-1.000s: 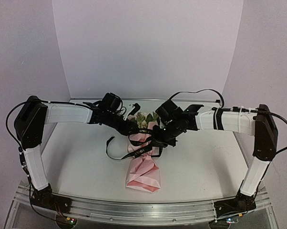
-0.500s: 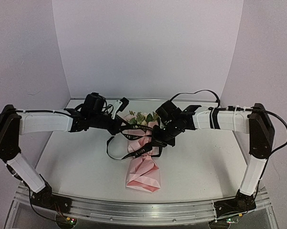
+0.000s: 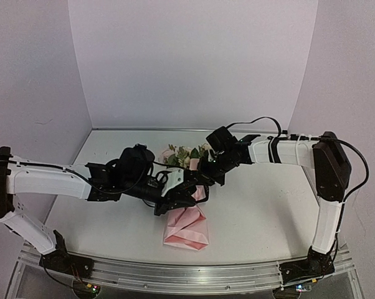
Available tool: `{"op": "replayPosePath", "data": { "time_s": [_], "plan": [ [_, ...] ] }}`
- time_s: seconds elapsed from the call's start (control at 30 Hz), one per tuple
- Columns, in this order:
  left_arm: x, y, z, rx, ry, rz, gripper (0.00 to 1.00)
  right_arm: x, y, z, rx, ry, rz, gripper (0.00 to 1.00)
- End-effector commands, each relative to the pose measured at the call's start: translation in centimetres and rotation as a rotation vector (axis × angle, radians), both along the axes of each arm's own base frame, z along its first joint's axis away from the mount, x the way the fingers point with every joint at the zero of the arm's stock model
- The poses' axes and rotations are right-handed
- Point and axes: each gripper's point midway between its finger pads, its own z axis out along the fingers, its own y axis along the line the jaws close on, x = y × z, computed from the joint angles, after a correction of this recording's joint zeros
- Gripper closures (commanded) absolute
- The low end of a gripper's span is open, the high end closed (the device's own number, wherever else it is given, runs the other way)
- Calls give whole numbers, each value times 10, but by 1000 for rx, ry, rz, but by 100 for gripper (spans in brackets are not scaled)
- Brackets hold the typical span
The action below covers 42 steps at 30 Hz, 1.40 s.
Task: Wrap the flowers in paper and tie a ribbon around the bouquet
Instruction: Cross the half-tied ribbon over the folded bouquet.
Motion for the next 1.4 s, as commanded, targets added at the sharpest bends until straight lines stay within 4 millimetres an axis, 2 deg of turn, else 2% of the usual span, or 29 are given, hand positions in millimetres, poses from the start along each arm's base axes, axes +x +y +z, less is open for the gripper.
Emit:
{"op": "replayPosePath", "data": {
  "time_s": [0.0, 0.03, 0.13, 0.23, 0.33, 0.43, 0.6, 0.8, 0.87, 0.93, 1.0, 1.17, 1.27, 1.37],
  "plan": [
    [78, -4, 33, -79, -4, 366, 79, 9, 13, 16, 60, -26, 5, 100],
    [103, 6, 36, -94, 69, 477, 71, 9, 12, 16, 60, -26, 2, 100],
    [149, 31, 37, -126, 264, 667, 57, 7, 10, 15, 56, -25, -2, 100],
    [169, 48, 18, -64, 316, 802, 45, 6, 9, 15, 52, -28, -2, 100],
    [177, 58, -15, 79, 363, 899, 43, 8, 8, 16, 48, -34, -7, 100],
    [180, 63, -36, 144, 393, 943, 43, 8, 7, 16, 48, -34, -9, 100],
    [178, 58, -57, 213, 430, 930, 45, 8, 7, 14, 44, -32, -11, 100],
    [176, 50, -69, 237, 459, 898, 62, 9, 6, 13, 41, -34, -13, 100],
    [176, 49, -68, 235, 455, 893, 71, 9, 7, 13, 40, -34, -14, 100],
    [176, 49, -64, 228, 443, 886, 87, 9, 7, 12, 39, -34, -14, 100],
    [178, 52, -53, 197, 416, 891, 98, 9, 6, 11, 36, -32, -17, 100],
    [176, 65, -7, 43, 324, 898, 100, 12, 6, 11, 34, -37, -23, 100],
    [159, 67, 25, -68, 300, 811, 100, 12, 8, 12, 36, -37, -19, 100],
    [136, 70, 48, -150, 263, 698, 100, 13, 8, 11, 35, -37, -20, 100]
  ]
}}
